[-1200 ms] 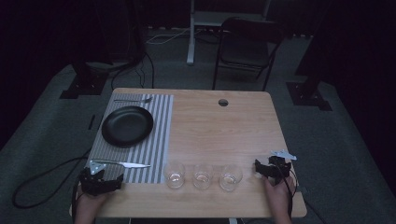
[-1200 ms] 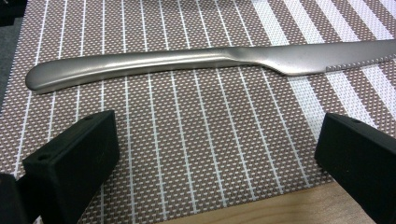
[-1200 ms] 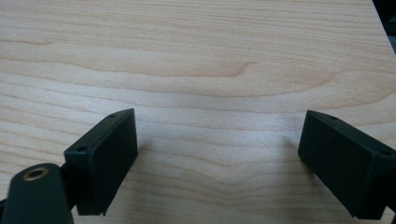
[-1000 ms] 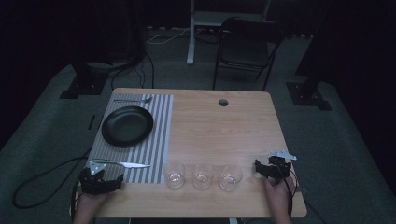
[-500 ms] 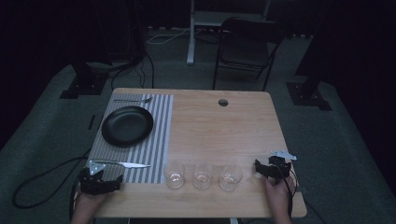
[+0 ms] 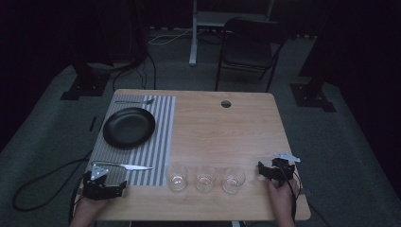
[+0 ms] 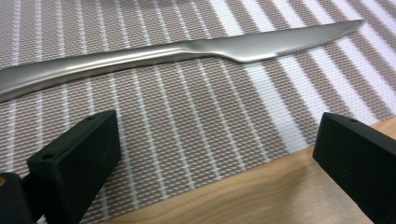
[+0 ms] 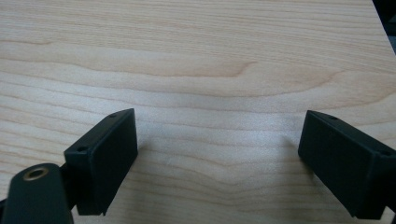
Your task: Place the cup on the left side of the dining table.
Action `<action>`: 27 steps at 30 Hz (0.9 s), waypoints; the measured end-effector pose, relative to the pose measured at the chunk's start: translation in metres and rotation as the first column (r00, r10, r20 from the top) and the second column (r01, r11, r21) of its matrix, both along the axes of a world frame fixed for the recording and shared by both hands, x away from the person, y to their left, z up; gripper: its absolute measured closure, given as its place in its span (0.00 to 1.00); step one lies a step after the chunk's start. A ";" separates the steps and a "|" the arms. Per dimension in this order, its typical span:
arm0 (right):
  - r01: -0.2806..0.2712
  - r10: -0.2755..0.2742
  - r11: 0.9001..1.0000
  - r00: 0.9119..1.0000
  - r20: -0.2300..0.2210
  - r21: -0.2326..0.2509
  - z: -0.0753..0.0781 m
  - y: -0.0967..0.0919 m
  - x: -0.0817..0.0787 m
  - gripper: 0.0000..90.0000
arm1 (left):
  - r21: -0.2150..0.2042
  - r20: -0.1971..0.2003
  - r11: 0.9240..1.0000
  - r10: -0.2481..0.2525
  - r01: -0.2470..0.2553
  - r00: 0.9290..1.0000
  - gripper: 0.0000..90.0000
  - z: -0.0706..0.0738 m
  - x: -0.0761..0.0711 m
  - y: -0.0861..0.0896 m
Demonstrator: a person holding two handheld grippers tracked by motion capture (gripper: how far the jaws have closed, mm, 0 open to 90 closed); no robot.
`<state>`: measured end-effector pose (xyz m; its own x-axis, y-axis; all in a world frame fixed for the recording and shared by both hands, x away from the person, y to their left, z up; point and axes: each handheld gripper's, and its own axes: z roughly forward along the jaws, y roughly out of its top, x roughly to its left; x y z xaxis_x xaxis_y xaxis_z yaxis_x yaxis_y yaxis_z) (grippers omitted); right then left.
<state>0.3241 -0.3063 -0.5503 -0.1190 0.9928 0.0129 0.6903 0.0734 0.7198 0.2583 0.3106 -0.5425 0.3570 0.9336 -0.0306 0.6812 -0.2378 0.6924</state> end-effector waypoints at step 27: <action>0.000 0.000 1.000 1.000 -0.001 0.000 0.000 0.000 0.000 0.13 | -0.024 0.017 0.975 -0.221 0.221 0.975 0.02 0.006 -0.005 -0.042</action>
<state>0.3241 -0.3063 -0.5503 -0.1187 0.9928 0.0134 0.6907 0.0729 0.7194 0.2530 0.2686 -0.5367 0.5552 0.8304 -0.0466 0.6037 -0.3638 0.7093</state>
